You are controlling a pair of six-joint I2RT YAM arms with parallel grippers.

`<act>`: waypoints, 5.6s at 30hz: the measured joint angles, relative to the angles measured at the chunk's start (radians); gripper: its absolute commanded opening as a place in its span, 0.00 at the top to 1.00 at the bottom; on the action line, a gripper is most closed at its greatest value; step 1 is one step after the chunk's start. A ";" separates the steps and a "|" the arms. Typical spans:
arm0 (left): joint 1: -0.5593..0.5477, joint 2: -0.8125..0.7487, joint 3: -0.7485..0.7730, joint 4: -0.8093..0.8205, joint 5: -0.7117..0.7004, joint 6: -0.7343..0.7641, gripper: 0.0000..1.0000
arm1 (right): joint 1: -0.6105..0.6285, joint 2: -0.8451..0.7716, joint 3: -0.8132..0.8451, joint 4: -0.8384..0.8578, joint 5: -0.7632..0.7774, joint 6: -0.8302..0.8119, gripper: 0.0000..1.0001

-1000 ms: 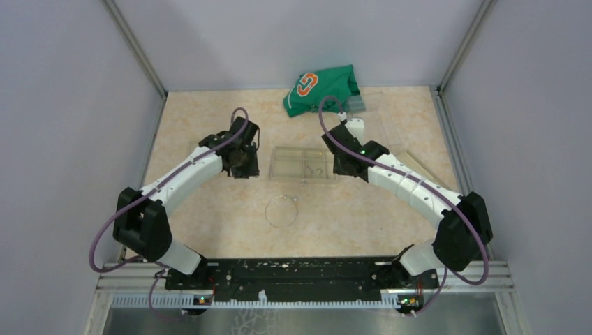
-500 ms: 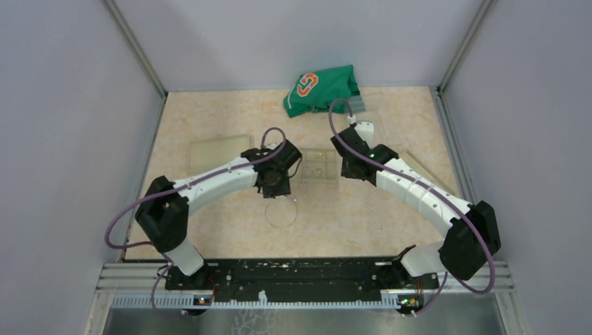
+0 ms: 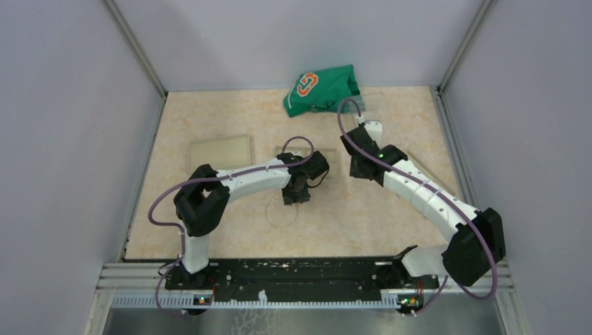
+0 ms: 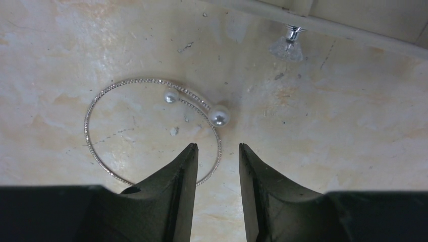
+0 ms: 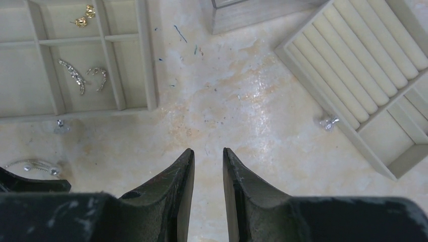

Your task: Organize the mixed jewelry

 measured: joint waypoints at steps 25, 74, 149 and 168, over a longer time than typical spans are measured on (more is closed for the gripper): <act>0.034 0.053 0.044 0.016 -0.033 -0.013 0.65 | -0.012 -0.014 -0.005 0.013 -0.021 -0.046 0.72; -0.019 0.035 0.027 0.050 -0.042 0.038 0.60 | -0.012 0.004 -0.005 0.039 -0.067 -0.050 0.72; 0.759 0.013 0.174 0.212 0.063 0.569 1.00 | -0.013 0.135 0.056 0.060 -0.063 -0.017 0.73; 0.788 0.086 0.132 0.254 0.091 0.580 0.43 | -0.014 0.146 0.076 0.037 -0.060 -0.002 0.72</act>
